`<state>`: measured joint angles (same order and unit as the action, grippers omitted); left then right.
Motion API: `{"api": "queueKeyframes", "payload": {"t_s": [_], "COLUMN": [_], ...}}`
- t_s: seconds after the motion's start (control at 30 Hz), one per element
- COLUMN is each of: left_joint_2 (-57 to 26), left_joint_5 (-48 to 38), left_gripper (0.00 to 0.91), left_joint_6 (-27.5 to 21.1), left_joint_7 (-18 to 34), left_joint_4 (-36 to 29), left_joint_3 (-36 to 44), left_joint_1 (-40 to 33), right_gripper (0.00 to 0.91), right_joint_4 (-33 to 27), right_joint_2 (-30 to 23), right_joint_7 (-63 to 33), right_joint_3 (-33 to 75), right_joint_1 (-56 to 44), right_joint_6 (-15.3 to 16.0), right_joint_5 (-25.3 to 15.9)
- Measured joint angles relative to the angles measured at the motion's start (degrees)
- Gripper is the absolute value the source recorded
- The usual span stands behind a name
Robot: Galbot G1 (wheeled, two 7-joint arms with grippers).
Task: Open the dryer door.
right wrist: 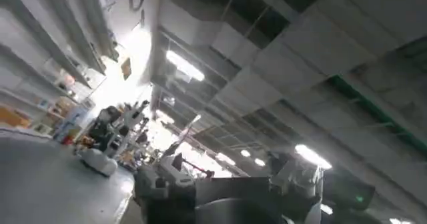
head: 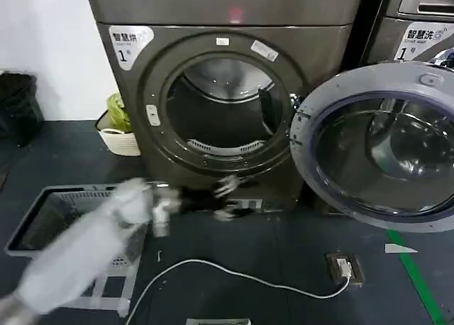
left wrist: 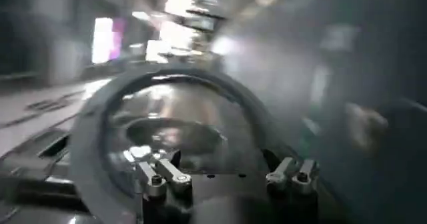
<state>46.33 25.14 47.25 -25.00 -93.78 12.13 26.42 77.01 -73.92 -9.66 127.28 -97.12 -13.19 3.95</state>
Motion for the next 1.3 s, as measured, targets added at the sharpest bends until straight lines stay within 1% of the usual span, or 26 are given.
{"api": "queueKeyframes", "payload": {"t_s": [0.07,0.13,0.23,0.33,0.43,0.47,0.6,0.67,0.77,0.83,1.0,1.23,1.3], "left_joint_2": [-4.1,-7.2,-11.1,-14.3,-16.7,-17.5,-19.4,-20.2,-21.7,-22.1,-22.6,-22.6,-22.6], "left_joint_5": [5.0,10.8,19.8,32.5,43.7,47.3,58.5,62.5,65.3,66.1,66.1,65.5,65.5], "left_gripper": [0.907,0.907,0.907,0.907,0.907,0.907,0.907,0.907,0.907,0.907,0.907,0.907,0.907], "left_joint_6": [0.0,0.0,0.0,0.1,0.1,0.1,0.0,0.0,0.0,0.0,0.0,0.0,0.0], "left_joint_7": [1.7,3.8,7.5,12.5,13.4,13.4,13.8,13.9,13.3,13.3,13.1,13.1,12.9], "left_joint_4": [0.1,1.0,2.6,4.9,7.3,8.2,11.1,11.7,11.9,12.1,11.7,13.6,13.9], "left_joint_3": [-0.6,-1.5,-3.0,-3.1,-2.1,-1.8,-0.9,-0.8,-0.8,-0.8,-0.9,-0.7,-0.7], "left_joint_1": [0.5,1.6,3.3,3.4,2.4,1.9,0.1,0.0,0.6,0.7,0.6,0.4,0.4], "right_gripper": [0.907,0.907,0.907,0.907,0.907,0.907,0.907,0.907,0.907,0.907,0.907,0.907,0.907], "right_joint_4": [0.3,0.3,1.0,1.4,1.1,0.9,0.2,0.1,0.1,0.0,-0.2,-0.4,-0.5], "right_joint_2": [-0.2,-0.2,-0.1,0.1,0.3,0.4,0.2,0.0,-0.1,0.0,-0.2,-0.5,-0.5], "right_joint_7": [0.5,1.5,3.2,4.9,6.2,6.6,7.9,8.5,8.8,8.7,8.7,8.7,8.7], "right_joint_3": [0.1,0.1,-0.3,-0.9,-1.3,-1.5,-2.6,-3.0,-3.4,-3.8,-4.7,-5.1,-5.2], "right_joint_1": [0.2,0.2,0.1,-0.3,-0.3,-0.2,0.4,0.8,1.4,1.6,1.8,2.1,2.1], "right_joint_6": [1.7,2.5,3.6,4.7,4.4,3.9,1.8,0.7,-0.4,-0.6,-0.9,-1.2,-1.8], "right_joint_5": [2.2,3.9,7.5,11.7,14.4,15.0,15.1,14.8,14.7,14.7,14.7,14.7,14.7]}}
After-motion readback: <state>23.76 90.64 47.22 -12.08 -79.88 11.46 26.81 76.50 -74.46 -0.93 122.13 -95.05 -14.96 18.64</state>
